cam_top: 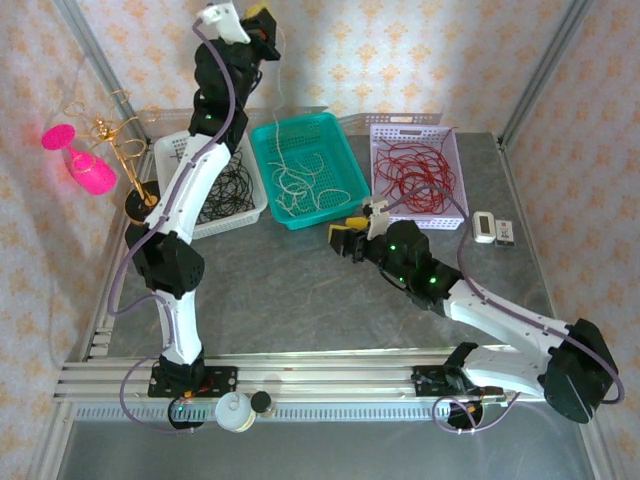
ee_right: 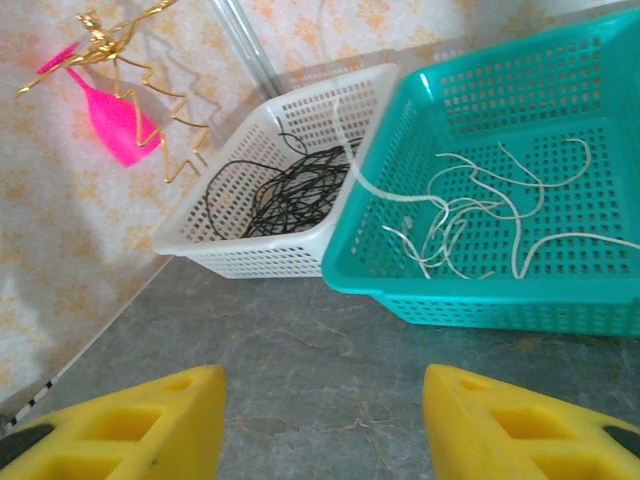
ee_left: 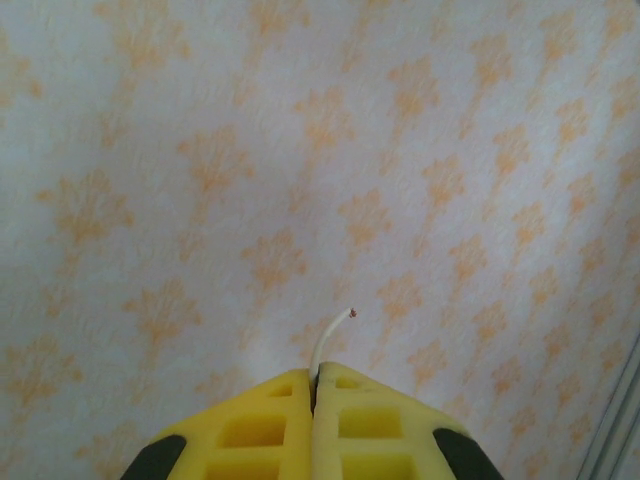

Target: Untangle the cables

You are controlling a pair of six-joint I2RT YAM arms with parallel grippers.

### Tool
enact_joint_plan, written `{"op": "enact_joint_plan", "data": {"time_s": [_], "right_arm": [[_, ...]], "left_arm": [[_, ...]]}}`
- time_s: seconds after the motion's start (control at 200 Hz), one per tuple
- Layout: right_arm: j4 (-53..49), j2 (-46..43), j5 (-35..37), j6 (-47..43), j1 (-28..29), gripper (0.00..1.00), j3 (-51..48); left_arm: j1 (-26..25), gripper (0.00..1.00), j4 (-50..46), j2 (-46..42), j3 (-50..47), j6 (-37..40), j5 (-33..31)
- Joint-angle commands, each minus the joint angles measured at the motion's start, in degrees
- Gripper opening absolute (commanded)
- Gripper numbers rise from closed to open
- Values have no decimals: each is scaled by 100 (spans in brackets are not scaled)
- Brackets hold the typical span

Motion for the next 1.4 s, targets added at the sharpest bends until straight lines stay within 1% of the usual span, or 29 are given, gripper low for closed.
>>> {"op": "enact_joint_plan", "data": {"time_s": [0.0, 0.07, 0.195, 0.295, 0.335, 0.395, 0.42, 0.46, 0.501, 0.541, 0.581, 0.601, 0.651, 0.716, 0.781, 0.801, 0.836, 0.891, 0.936, 0.966, 1.036, 1.111, 1.181, 1.236, 1.306, 1.392], "right_arm": [[-320, -219, 521, 255, -333, 55, -167], [-512, -306, 1046, 179, -645, 55, -313], [-763, -592, 1945, 29, -1296, 55, -565], [-630, -816, 2404, 79, -1823, 56, -907], [-510, -872, 2570, 150, -2025, 56, -1084], [-326, -875, 2636, 231, -2347, 55, -1333], [-234, -866, 2677, 238, -2460, 55, -1442], [-86, -831, 2791, 213, -2616, 56, -1604], [109, -799, 2951, 178, -2770, 57, -1763], [380, -782, 3046, 43, -2889, 58, -1958], [622, -775, 3159, 36, -3022, 60, -2072], [578, -784, 3115, 52, -3121, 60, -2057], [1038, -790, 3025, -171, -3252, 61, -2219], [1589, -788, 2979, -561, -3359, 62, -2425], [2307, -700, 3146, -987, -3433, 69, -2780], [2465, -648, 3166, -1055, -3488, 71, -2873], [2639, -546, 3040, -1032, -3637, 72, -2970], [2903, -402, 2640, -868, -3902, 72, -3108], [3434, -222, 2331, -871, -4043, 72, -3273], [3469, -148, 2213, -913, -4095, 73, -3222], [3932, 144, 1999, -1130, -4154, 73, -3208], [4426, 460, 1471, -1291, -4233, 73, -3193], [4951, 851, 961, -1408, -4301, 74, -3162], [5301, 1151, 743, -1448, -4334, 74, -3085], [5668, 1694, 257, -1300, -4494, 72, -2992], [7051, 2575, 36, -1298, -4522, 71, -3198]], "left_arm": [[-182, 0, 75, -79, -896, -73, -91], [-314, 0, 46, -88, -1462, -58, -294], [-436, 0, 156, 115, -2278, -312, -457], [-479, 0, 1, 424, -2488, -481, -557], [-489, 0, -129, 567, -2453, -510, -591], [-498, 0, -473, 817, -2266, -554, -659], [-492, 5, -688, 912, -2145, -575, -703], [-507, 21, -1003, 1023, -2003, -610, -775], [-507, 40, -1203, 1056, -1976, -645, -888], [-518, 52, -1342, 1017, -2046, -662, -1036], [-544, 60, -1385, 921, -2189, -648, -1186], [-556, 64, -1409, 865, -2265, -640, -1303], [-607, 74, -1558, 740, -2377, -609, -1649], [-638, 81, -1774, 603, -2431, -540, -1826], [-670, 96, -1894, 396, -2526, -447, -1965], [-693, 99, -1927, 313, -2571, -404, -2031], [-727, 99, -1960, 158, -2641, -310, -2119], [-783, 99, -1907, -178, -2886, -147, -2191], [-840, 97, -1810, -563, -3179, -20, -2184], [-886, 95, -1727, -823, -3404, 59, -2132], [-973, 94, -1476, -1496, -4146, 213, -1988], [-999, 93, -1163, -2201, -5099, 308, -1921], [-1000, 93, -976, -2832, -5978, 402, -2258], [-986, 93, -814, -3335, -6644, 473, -2589], [-985, 93, -645, -3904, -7382, 512, -2987], [-939, 94, -498, -4447, -8083, 465, -3355]]}}
